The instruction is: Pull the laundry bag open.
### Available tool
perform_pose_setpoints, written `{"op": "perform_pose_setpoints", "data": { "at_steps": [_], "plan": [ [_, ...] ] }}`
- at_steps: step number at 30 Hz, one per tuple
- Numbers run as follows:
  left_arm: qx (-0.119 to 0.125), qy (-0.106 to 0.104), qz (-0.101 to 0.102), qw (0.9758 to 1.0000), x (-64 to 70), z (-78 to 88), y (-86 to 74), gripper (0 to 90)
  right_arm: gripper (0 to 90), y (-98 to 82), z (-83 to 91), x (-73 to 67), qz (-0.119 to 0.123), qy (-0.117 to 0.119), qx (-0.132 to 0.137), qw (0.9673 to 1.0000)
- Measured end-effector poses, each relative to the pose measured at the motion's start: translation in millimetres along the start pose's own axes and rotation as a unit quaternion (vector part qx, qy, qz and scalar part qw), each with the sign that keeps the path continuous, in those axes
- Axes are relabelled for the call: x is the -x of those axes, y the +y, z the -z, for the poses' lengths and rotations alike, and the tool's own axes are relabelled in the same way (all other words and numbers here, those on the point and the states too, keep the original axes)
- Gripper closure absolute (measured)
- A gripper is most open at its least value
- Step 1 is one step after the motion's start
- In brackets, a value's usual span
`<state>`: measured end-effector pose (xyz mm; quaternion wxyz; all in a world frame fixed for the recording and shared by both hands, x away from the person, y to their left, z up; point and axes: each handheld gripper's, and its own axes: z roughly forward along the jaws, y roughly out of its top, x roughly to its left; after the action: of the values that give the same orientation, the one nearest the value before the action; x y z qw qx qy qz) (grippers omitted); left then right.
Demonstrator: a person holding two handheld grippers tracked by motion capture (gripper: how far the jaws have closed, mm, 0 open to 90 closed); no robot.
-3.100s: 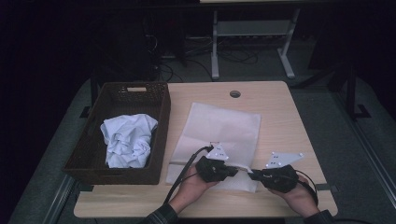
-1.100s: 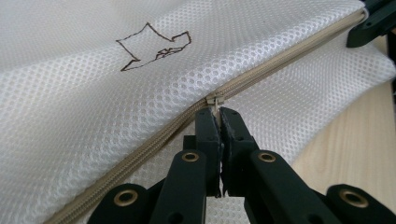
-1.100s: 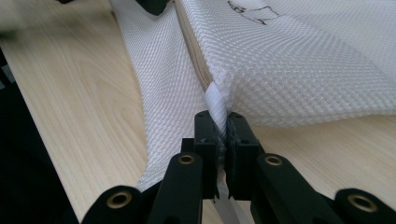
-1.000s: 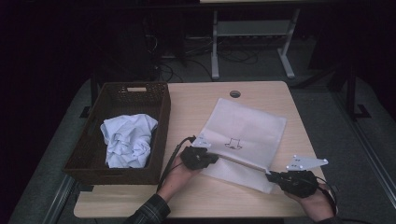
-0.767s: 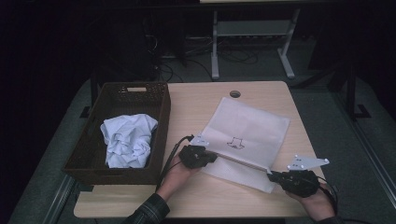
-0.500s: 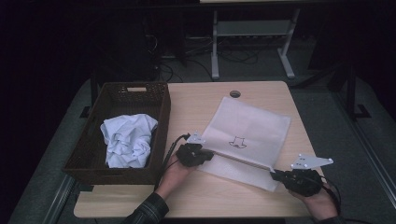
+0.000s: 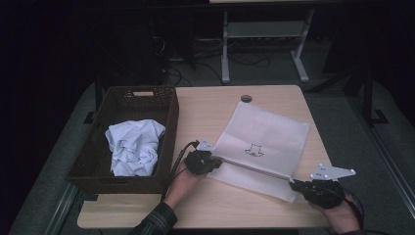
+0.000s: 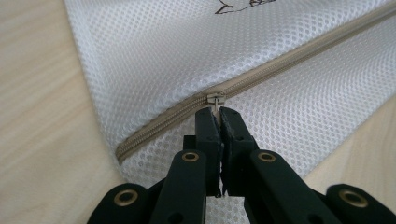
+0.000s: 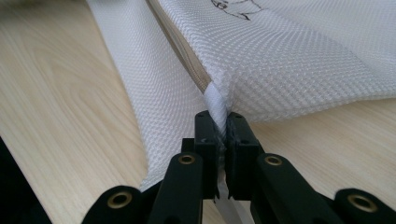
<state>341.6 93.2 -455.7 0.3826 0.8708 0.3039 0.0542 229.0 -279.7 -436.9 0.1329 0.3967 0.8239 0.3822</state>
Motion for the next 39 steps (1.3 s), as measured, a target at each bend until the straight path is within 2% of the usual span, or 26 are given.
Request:
{"op": "perform_pose_setpoints", "data": {
  "at_steps": [1,2,3,5,6,7,8,9,10,11,12,16,20,22,24,29,35,39],
  "plan": [
    [-0.008,0.017,-0.001,0.9998,-6.0,0.7,-2.4,87.5,84.0,-1.0,1.0,1.5,-0.002,-0.008,-0.003,1.0000],
    [-0.008,0.017,-0.001,0.9998,-6.0,0.7,-2.4,87.6,84.0,-1.0,1.0,1.5,-0.002,-0.008,-0.003,1.0000],
    [0.001,0.009,0.016,0.9998,-9.0,-0.4,-3.2,87.5,84.0,-2.4,1.7,3.6,-0.004,-0.010,-0.005,0.9999],
    [-0.008,0.023,0.001,0.9997,-5.9,-3.1,-1.7,87.5,84.0,-4.5,-0.3,6.7,-0.012,-0.009,-0.008,0.9999],
    [-0.008,0.026,0.001,0.9996,-7.1,-2.5,-2.3,87.5,84.0,-4.8,-0.5,6.2,-0.008,-0.013,-0.013,0.9998],
    [-0.013,0.043,-0.002,0.9990,-11.5,0.0,-3.9,87.6,84.0,-5.7,1.0,7.4,-0.009,-0.014,-0.011,0.9998],
    [-0.006,0.038,0.013,0.9992,-17.3,2.2,-5.5,87.6,84.0,-7.9,4.2,10.4,-0.012,-0.028,-0.012,0.9995],
    [-0.003,0.035,0.016,0.9993,-19.1,2.9,-5.8,87.6,84.0,-10.7,6.0,14.4,-0.024,-0.025,-0.008,0.9994],
    [-0.006,0.039,0.012,0.9991,-16.8,1.6,-4.9,87.5,84.0,-12.1,5.9,15.9,-0.027,-0.019,-0.007,0.9994],
    [-0.011,0.045,-0.001,0.9989,-11.7,-0.7,-3.0,87.5,84.0,-12.0,4.4,14.9,-0.023,-0.023,-0.011,0.9994],
    [-0.013,0.042,-0.006,0.9990,-9.8,-1.3,-1.7,87.4,83.9,-10.5,3.1,13.1,-0.013,-0.028,-0.014,0.9994],
    [-0.009,0.031,0.006,0.9995,-16.0,-2.5,-0.9,87.3,83.7,-11.3,4.6,17.8,-0.021,-0.030,-0.008,0.9993],
    [-0.011,0.030,0.011,0.9994,-18.7,-5.6,3.6,87.1,83.4,-11.9,2.9,18.9,-0.019,-0.032,-0.007,0.9993],
    [-0.009,0.029,0.017,0.9994,-20.2,-7.4,7.5,86.9,83.2,-11.7,2.4,20.8,-0.021,-0.035,-0.005,0.9992],
    [-0.010,0.032,0.013,0.9993,-21.1,-9.9,11.6,86.9,82.8,-11.5,1.8,23.9,-0.022,-0.038,-0.003,0.9990],
    [0.006,0.042,0.021,0.9989,-29.7,-16.4,25.7,86.8,82.2,-8.9,-2.2,33.6,-0.028,-0.040,0.008,0.9988],
    [0.004,0.050,0.022,0.9985,-42.9,-24.4,43.5,86.8,81.9,-2.2,-11.0,44.2,-0.033,-0.049,0.015,0.9982],
    [0.005,0.057,0.023,0.9981,-47.1,-31.6,53.6,86.8,81.9,1.9,-15.3,49.9,-0.041,-0.059,0.014,0.9973]
  ]
}}
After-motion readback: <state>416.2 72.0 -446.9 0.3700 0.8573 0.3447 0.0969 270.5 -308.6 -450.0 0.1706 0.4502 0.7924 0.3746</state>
